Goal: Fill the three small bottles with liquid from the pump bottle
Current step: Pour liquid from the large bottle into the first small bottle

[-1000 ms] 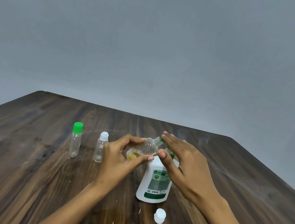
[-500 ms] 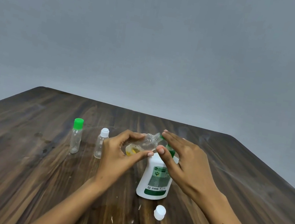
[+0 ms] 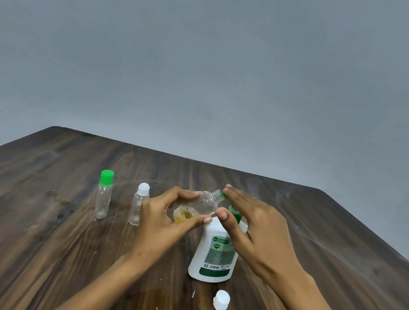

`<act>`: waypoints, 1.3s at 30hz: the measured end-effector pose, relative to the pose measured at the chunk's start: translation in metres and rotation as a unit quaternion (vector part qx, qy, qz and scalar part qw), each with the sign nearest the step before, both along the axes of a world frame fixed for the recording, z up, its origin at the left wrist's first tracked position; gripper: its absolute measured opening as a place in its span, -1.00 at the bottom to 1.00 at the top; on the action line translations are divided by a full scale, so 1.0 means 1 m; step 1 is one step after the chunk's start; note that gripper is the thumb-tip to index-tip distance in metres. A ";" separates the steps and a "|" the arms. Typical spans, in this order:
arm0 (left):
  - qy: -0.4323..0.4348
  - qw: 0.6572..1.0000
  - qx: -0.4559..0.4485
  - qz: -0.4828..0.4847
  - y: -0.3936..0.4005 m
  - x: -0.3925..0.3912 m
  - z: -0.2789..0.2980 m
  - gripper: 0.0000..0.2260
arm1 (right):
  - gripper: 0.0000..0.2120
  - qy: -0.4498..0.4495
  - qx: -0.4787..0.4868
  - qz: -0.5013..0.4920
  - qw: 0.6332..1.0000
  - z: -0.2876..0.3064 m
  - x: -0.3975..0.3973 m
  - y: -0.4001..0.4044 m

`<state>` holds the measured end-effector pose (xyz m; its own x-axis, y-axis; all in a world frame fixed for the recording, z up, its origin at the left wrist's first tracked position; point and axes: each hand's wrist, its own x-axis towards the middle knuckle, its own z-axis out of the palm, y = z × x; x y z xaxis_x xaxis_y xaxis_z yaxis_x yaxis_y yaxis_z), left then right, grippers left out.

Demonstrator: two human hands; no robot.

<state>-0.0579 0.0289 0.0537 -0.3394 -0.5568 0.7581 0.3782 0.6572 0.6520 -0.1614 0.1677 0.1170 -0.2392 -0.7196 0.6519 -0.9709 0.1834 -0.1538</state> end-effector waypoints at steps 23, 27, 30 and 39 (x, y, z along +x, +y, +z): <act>0.008 1.000 0.007 0.010 0.000 -0.001 0.000 -0.65 | -0.08 -0.032 -0.011 0.015 0.999 -0.001 -0.003 -0.002; 0.004 1.000 0.000 0.015 -0.001 -0.001 -0.001 -0.65 | -0.12 -0.039 -0.024 0.028 0.999 -0.002 -0.005 0.001; 0.005 1.000 0.000 0.014 -0.001 0.000 0.000 -0.65 | -0.13 -0.037 -0.035 0.018 0.999 -0.007 -0.003 -0.002; 0.004 1.000 -0.002 0.011 -0.001 -0.001 0.000 -0.64 | -0.11 -0.033 -0.034 0.013 0.999 -0.003 -0.005 -0.002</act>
<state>-0.0587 0.0279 0.0535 -0.3216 -0.5605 0.7632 0.3689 0.6681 0.6461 -0.1666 0.1655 0.1142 -0.2663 -0.6803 0.6828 -0.9622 0.1460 -0.2298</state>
